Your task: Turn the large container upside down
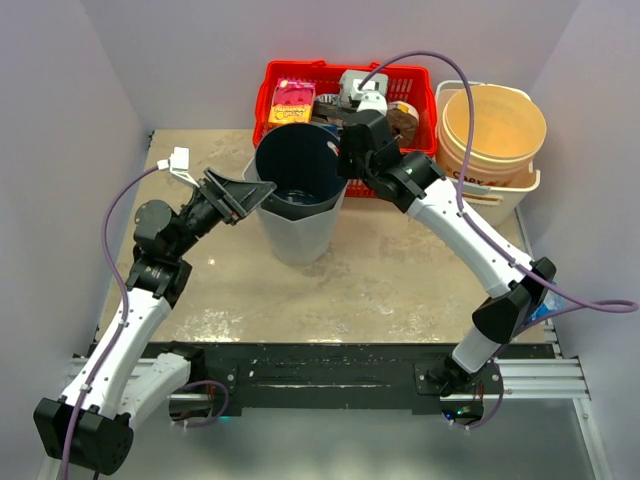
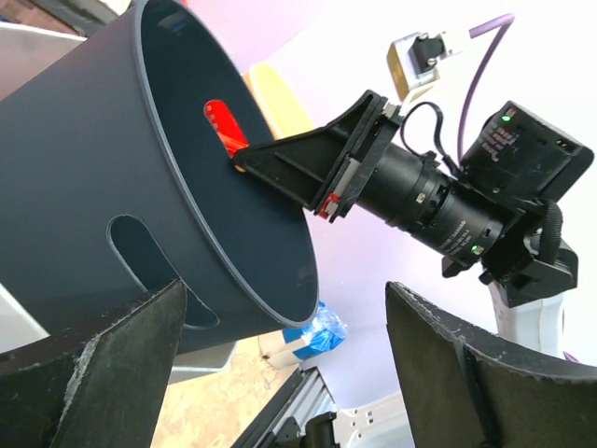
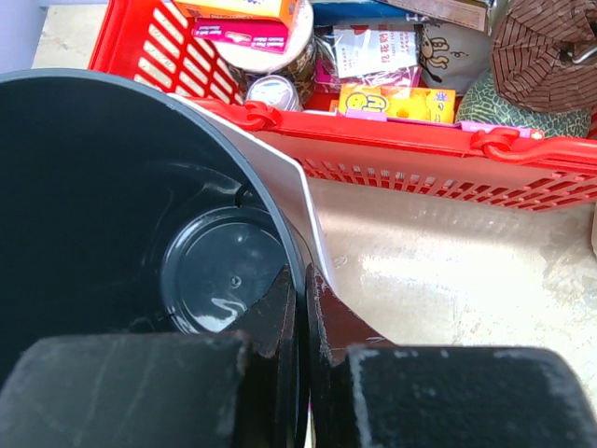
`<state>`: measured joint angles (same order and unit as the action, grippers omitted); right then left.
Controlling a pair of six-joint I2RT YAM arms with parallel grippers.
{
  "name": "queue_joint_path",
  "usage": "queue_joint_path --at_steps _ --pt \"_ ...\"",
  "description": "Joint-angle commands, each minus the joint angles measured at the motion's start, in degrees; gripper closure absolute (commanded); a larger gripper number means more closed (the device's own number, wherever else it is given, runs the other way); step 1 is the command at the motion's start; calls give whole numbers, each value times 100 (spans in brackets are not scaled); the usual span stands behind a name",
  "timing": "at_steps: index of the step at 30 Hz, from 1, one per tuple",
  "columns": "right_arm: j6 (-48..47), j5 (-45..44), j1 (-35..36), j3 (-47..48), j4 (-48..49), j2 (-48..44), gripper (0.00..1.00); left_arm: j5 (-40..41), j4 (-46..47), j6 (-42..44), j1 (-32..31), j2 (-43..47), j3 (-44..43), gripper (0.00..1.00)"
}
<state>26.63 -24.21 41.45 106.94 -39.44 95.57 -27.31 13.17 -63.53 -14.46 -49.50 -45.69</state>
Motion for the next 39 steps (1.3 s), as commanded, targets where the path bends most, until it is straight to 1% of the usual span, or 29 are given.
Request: queue_joint_path --at_steps 1,5,9,12,16,23,32,36,39 --pt "219 65 -6 -6 525 -355 100 -187 643 -248 48 19 95 10" --pt "211 153 -14 -23 551 -381 100 -196 695 -352 48 28 200 10" --pt "263 390 -6 -251 831 -539 100 -310 1450 -731 48 -60 464 10" --pt "290 653 -6 -498 1078 -680 100 -301 1513 -688 48 -122 421 10" --pt "325 759 -5 -595 1158 -741 100 -257 1680 -678 48 -131 482 10" --pt "465 979 -6 -727 1281 -803 100 -231 2338 -915 13 -341 693 11" --pt "483 1049 3 -569 1263 -759 100 41 2278 -863 -136 -587 737 15" --pt "492 1058 30 -569 1272 -759 100 235 2190 -810 -154 -596 755 20" --pt "492 1050 65 -568 1272 -759 100 305 2120 -732 -171 -658 755 21"
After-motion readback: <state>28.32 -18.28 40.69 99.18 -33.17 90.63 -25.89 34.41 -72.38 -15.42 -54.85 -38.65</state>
